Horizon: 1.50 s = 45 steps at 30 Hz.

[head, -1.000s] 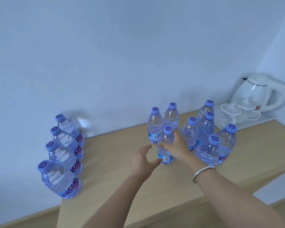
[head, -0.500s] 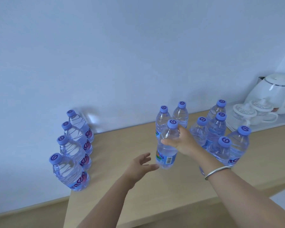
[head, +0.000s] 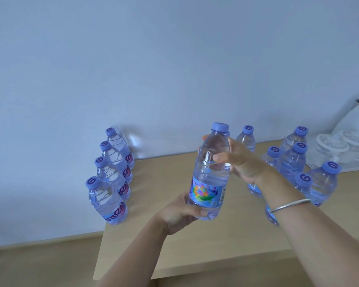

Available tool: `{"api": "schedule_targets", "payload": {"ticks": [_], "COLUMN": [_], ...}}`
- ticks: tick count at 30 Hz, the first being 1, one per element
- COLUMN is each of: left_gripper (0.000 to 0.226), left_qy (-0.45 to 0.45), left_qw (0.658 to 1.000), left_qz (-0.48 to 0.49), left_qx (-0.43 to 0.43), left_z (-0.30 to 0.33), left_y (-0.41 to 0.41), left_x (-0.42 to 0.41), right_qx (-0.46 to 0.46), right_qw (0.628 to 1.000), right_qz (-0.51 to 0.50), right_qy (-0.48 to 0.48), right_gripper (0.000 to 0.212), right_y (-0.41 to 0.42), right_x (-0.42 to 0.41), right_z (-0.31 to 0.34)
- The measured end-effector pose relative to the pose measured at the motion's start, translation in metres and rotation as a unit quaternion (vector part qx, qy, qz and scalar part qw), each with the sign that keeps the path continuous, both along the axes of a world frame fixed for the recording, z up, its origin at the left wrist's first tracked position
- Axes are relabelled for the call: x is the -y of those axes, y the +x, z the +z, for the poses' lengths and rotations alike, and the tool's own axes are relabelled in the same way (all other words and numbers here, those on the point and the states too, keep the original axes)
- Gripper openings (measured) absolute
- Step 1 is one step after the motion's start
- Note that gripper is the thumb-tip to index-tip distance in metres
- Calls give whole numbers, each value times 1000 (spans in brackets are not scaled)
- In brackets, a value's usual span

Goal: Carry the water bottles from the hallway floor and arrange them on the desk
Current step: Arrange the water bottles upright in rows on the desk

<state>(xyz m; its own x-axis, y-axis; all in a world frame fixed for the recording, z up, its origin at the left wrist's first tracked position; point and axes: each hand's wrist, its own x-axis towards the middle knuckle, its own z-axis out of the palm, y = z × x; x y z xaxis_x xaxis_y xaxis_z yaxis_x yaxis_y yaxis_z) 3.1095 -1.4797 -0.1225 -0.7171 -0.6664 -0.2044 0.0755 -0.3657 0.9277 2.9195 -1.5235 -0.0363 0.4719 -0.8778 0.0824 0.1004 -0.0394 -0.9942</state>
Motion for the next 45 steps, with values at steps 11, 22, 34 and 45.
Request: {"api": "schedule_targets", "payload": {"ticks": [11, 22, 34, 45], "left_gripper": [53, 66, 64, 48], "left_qy": [-84, -134, -154, -137], "left_qw": [968, 939, 870, 977], "left_qz": [230, 286, 424, 153], "left_qx": [55, 136, 197, 49], "left_z": [17, 50, 43, 54], "left_y": [4, 20, 44, 89], "left_x": [-13, -23, -37, -41], "right_qx": [-87, -26, -164, -79], "right_qw": [982, 984, 980, 986], "right_qz": [-164, -156, -63, 47], "right_qy": [-16, -84, -89, -138], "right_gripper": [45, 35, 30, 33], "right_y": [19, 50, 91, 115], "right_x": [3, -3, -1, -15], "right_z": [10, 41, 56, 61]}}
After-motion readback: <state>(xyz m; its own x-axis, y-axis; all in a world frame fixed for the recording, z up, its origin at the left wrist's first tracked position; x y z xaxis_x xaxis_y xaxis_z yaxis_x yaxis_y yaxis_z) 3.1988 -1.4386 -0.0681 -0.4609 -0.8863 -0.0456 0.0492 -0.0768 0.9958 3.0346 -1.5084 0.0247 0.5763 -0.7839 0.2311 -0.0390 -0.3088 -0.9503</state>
